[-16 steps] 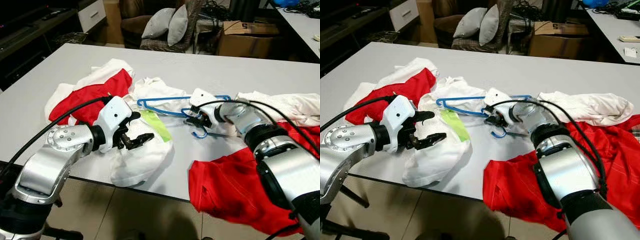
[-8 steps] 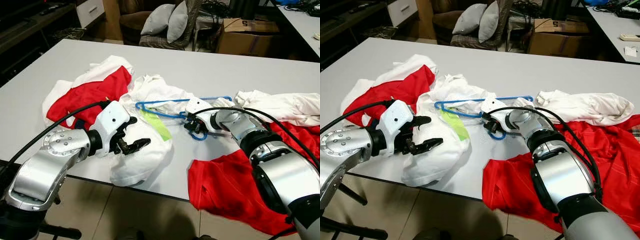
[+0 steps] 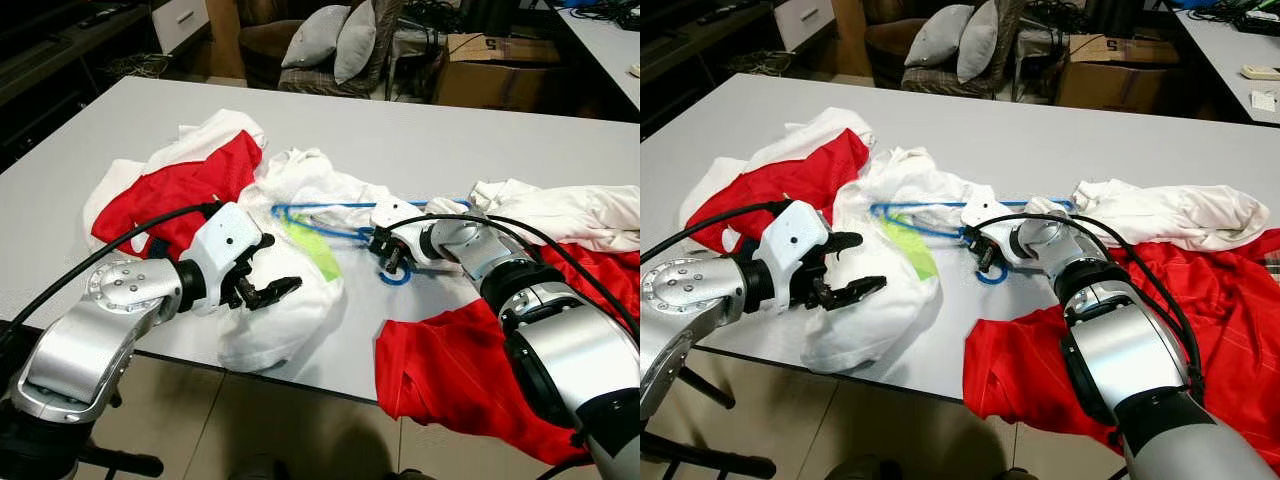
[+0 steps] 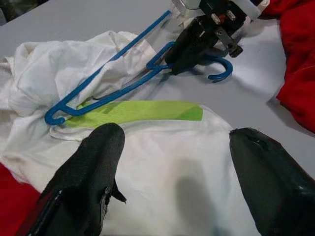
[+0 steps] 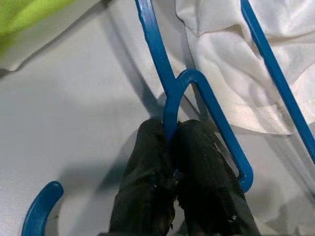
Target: Hang hanger
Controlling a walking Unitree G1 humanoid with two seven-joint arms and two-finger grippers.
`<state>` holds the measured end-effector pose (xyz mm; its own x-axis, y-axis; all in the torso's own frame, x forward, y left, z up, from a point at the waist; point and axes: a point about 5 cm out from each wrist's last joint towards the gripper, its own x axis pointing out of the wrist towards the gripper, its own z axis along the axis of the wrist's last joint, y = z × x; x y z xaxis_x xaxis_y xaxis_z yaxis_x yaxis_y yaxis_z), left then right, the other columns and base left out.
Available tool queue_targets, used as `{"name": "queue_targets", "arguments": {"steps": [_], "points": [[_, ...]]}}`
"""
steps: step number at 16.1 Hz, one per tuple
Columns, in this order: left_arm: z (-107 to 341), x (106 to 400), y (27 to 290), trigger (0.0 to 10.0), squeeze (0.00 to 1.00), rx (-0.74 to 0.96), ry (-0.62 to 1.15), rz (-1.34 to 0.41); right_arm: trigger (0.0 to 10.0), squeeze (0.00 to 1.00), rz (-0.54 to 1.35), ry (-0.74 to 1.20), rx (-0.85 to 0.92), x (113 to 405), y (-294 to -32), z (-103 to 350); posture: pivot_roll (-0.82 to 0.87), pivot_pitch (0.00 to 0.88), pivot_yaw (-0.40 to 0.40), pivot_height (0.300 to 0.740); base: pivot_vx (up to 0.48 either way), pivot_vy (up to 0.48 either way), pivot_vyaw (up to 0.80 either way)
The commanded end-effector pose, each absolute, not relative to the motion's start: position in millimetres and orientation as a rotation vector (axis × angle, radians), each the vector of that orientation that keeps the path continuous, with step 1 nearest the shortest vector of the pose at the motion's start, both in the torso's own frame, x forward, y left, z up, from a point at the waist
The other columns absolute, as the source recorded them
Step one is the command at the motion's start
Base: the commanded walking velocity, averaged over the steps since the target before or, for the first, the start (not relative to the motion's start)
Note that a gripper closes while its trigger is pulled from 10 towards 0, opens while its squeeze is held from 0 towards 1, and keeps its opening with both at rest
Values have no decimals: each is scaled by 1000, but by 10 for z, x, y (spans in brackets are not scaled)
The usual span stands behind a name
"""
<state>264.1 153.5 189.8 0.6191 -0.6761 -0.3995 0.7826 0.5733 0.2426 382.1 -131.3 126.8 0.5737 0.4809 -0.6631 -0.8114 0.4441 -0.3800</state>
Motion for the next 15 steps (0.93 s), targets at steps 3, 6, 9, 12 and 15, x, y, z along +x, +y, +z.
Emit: {"name": "queue_targets", "arguments": {"steps": [3, 6, 9, 12, 15], "points": [[1948, 2688, 1532, 10000, 0, 455, 250, -845, 0, 0, 818, 510, -750, 3837, -1342, 1286, 127, 82, 41, 740, 0, 0, 0], [1963, 2715, 1524, 10000, 0, 461, 234, -834, 0, 0, 804, 500, -752, 3850, -1350, 1307, 123, 78, 41, 740, 0, 0, 0], [2047, 2780, 1530, 10000, 0, 455, 176, -795, 0, 0, 753, 442, -701, 3919, -1402, 1463, 118, 64, 33, 740, 0, 0, 0], [2168, 2875, 1556, 10000, 0, 429, 93, -720, 0, 0, 750, 363, -647, 3976, -1470, 1671, 109, 55, 27, 740, 0, 0, 0], [2296, 2979, 1555, 10000, 0, 402, 5, -656, 0, 0, 790, 259, -635, 4002, -1589, 1931, 94, 49, 32, 740, 0, 0, 0]]}}
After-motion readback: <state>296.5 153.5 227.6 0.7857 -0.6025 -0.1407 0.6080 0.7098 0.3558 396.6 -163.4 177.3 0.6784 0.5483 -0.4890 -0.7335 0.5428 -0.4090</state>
